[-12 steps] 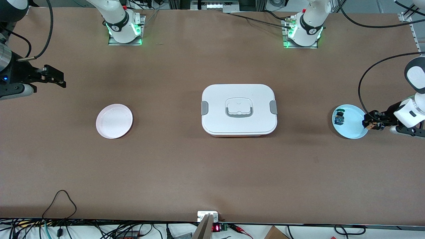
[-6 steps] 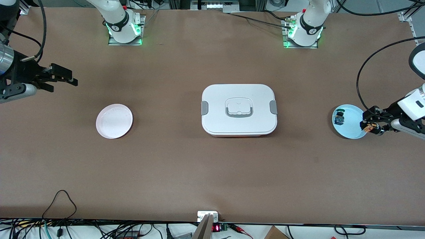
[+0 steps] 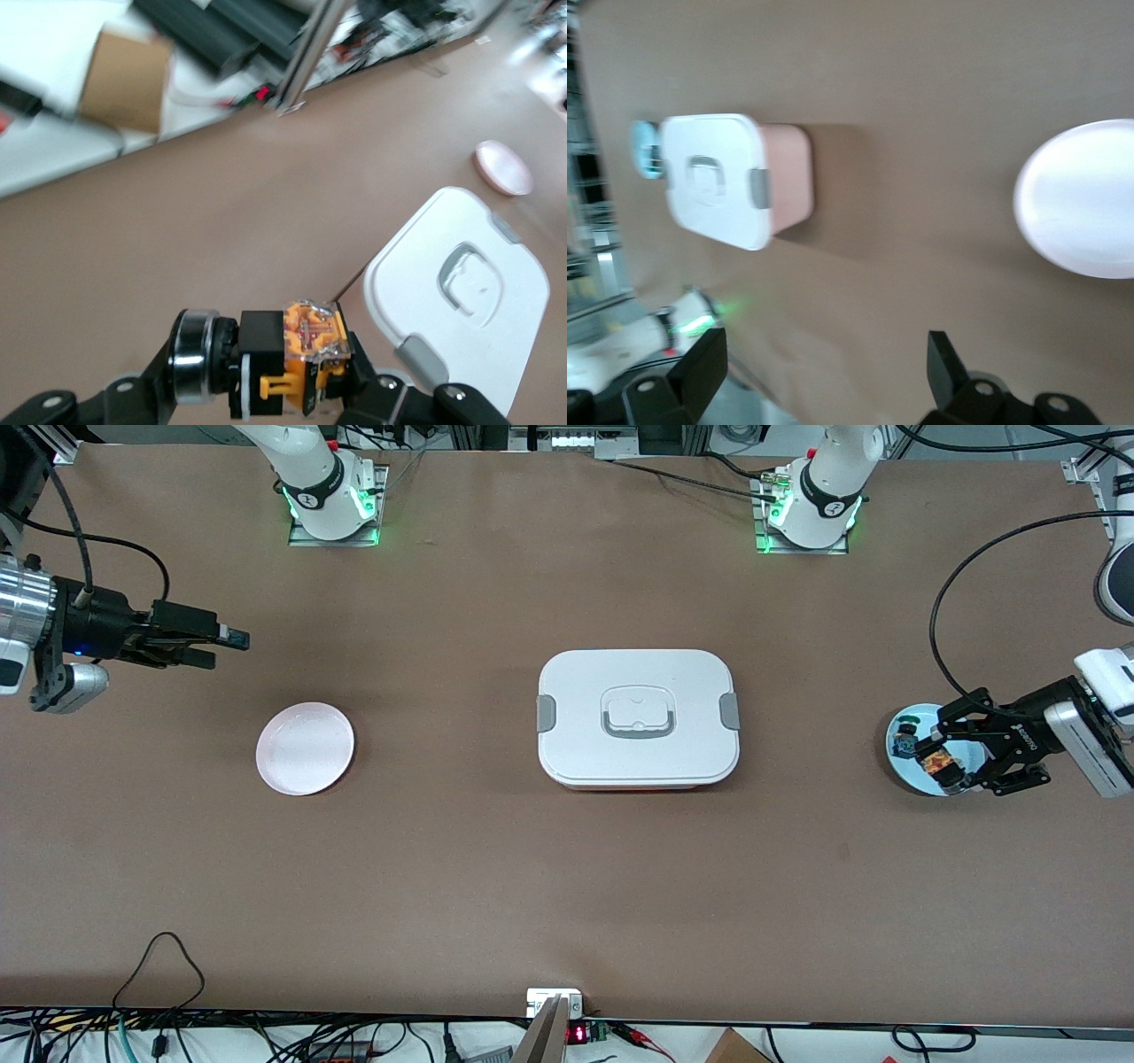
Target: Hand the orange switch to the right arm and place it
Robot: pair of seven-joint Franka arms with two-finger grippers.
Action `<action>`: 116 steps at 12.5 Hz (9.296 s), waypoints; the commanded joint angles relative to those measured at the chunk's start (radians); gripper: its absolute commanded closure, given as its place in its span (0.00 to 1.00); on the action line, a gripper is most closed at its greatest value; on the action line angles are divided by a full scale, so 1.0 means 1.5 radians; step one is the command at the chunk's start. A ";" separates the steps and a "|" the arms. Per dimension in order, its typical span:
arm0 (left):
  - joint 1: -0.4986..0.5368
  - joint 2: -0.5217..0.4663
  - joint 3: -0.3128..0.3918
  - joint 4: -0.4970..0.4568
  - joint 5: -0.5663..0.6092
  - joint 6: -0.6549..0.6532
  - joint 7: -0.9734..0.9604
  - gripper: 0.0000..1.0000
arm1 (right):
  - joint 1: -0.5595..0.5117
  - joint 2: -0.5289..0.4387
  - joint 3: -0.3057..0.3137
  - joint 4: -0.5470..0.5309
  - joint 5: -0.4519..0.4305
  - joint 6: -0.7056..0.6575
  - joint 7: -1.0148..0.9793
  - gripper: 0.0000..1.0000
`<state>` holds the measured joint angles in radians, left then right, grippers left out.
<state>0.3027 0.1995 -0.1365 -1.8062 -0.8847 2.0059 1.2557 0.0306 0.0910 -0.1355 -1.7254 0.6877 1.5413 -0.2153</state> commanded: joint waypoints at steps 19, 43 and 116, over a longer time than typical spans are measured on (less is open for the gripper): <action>-0.325 0.167 0.002 -0.007 -0.484 -0.270 0.476 1.00 | 0.331 0.156 0.010 -0.136 0.842 0.293 -0.231 0.00; -0.355 0.175 0.001 -0.005 -0.522 -0.266 0.477 1.00 | 0.529 0.141 0.011 -0.091 1.031 0.587 -0.217 0.12; -0.076 0.026 0.048 0.114 0.482 -0.220 -0.317 0.00 | 0.123 0.256 0.009 -0.260 -0.378 0.721 0.094 0.93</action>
<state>0.2384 0.2909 -0.0704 -1.6385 -0.2385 1.6900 0.9283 0.2101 0.4652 -0.1240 -2.1082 0.1263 2.5907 -0.0909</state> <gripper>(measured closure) 0.000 0.916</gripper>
